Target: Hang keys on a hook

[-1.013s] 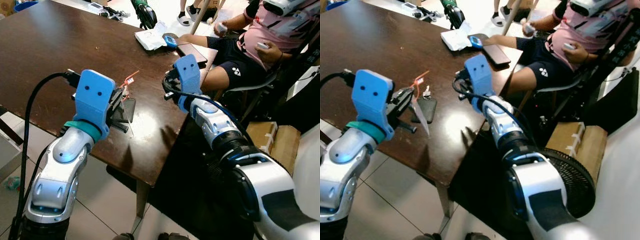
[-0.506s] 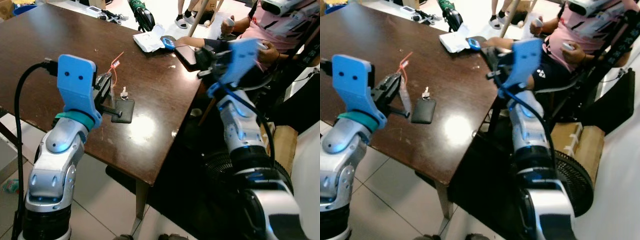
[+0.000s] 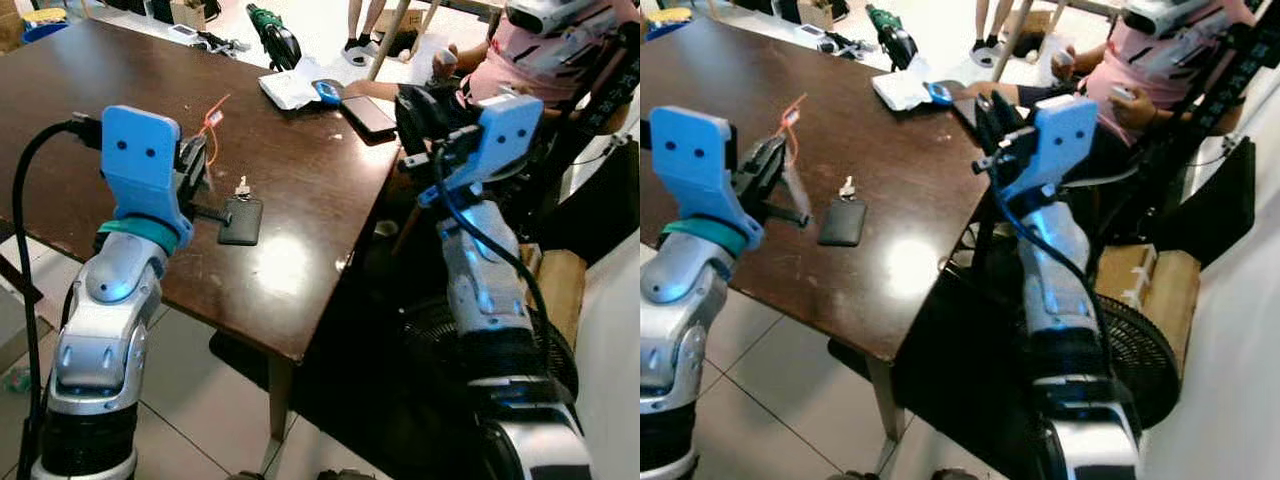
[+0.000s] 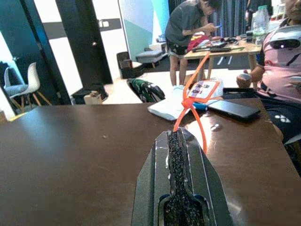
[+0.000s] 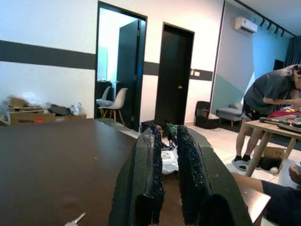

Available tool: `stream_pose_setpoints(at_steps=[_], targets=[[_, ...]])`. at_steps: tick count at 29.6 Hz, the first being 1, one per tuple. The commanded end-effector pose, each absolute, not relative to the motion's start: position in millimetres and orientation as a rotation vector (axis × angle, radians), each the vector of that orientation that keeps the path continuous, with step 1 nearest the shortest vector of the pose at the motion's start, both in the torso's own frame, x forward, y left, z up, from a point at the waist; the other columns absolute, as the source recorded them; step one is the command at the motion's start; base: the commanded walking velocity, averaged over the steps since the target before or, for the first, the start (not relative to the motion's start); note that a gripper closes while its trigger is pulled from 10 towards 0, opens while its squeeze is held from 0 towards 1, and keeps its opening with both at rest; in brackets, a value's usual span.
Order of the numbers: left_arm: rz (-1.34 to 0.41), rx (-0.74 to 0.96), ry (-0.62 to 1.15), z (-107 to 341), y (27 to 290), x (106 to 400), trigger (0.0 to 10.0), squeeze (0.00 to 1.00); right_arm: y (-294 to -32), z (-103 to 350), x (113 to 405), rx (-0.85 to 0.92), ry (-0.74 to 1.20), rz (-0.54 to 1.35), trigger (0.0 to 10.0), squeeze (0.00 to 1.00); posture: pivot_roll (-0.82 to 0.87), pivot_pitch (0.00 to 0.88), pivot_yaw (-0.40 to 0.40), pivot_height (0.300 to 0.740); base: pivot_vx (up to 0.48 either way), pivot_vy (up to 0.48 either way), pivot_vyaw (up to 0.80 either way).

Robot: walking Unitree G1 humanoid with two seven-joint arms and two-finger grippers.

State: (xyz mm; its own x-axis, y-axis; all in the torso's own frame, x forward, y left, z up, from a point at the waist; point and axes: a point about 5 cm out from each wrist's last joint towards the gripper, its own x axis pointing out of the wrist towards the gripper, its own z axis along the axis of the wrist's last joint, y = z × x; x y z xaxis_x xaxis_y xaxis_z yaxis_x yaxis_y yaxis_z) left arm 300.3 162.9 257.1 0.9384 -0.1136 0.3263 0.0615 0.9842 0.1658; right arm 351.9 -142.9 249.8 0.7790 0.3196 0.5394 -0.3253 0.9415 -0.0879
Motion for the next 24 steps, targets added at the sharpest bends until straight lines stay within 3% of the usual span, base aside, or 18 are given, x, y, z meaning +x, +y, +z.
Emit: stream_pose_setpoints(at_steps=[1,15,24], targets=[[-0.101,0.17,-0.338,256,162,302,10.0,0.0,-145,241,348,-0.006,-0.552,0.341,10.0,0.0,0.06,0.0,0.055,0.74,0.0,0.0,0.0],[-0.093,0.171,-0.339,256,165,309,10.0,0.0,-137,240,349,0.027,-0.537,0.343,10.0,0.0,0.08,0.0,0.055,0.74,0.0,0.0,0.0],[-0.093,0.164,-0.343,256,165,309,10.0,0.0,-134,240,346,0.031,-0.528,0.352,10.0,0.0,0.08,0.0,0.054,0.74,-0.288,0.0,0.0]])
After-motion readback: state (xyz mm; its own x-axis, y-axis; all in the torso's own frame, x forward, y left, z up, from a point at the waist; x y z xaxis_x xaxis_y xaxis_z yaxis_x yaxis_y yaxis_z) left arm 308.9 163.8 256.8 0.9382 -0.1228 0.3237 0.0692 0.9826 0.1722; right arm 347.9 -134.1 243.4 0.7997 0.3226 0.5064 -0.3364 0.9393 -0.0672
